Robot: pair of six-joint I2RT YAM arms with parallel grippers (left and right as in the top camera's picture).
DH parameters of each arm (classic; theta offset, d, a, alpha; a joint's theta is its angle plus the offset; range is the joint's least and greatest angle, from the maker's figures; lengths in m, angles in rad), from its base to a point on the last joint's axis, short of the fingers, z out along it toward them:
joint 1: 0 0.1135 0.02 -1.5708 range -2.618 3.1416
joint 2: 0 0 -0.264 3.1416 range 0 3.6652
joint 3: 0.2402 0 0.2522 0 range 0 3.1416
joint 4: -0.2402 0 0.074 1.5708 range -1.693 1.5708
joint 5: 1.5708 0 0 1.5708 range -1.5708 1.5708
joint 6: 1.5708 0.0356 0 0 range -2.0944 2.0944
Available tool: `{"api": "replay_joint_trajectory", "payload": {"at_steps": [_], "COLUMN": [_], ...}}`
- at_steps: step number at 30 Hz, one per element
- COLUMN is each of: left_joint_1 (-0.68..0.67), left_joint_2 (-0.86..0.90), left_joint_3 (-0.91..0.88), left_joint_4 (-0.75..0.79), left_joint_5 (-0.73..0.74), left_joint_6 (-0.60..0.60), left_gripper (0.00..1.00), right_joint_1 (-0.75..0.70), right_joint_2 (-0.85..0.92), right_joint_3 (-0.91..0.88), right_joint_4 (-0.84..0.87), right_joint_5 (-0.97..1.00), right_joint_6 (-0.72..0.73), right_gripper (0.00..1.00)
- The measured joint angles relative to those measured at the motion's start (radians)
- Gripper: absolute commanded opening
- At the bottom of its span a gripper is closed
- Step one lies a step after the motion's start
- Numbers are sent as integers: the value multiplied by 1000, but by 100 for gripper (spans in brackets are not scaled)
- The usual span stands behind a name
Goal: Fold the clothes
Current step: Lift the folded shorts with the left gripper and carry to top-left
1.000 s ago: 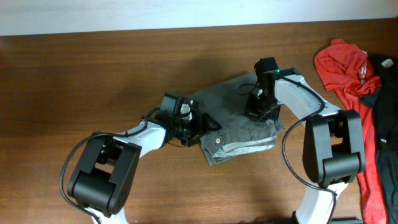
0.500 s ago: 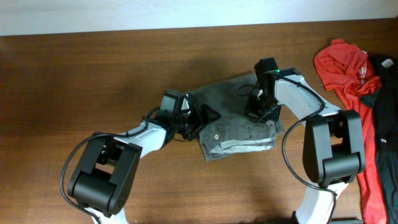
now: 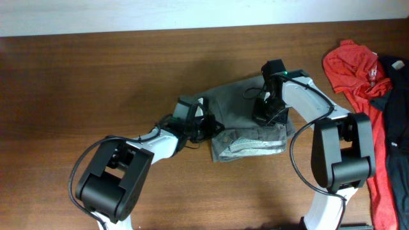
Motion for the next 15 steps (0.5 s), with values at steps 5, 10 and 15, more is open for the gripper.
{"api": "replay_joint_trajectory", "payload": {"at_steps": [5, 10, 15], "left_joint_1": [100, 220, 319], "left_joint_2": [1, -39, -179], "left_joint_3": [0, 2, 100], "left_joint_4": [-8, -14, 50], "left_joint_5": [143, 300, 431], "left_joint_6": [142, 214, 239], "left_gripper": [1, 1, 1], "right_joint_1": [0, 0, 0], "right_joint_2": [-76, -354, -653], "right_joint_3": [-8, -13, -10], "right_joint_4": [-1, -1, 17], "right_joint_5": [4, 8, 9], "right_joint_6": [-93, -125, -130], "right_gripper": [4, 4, 4]}}
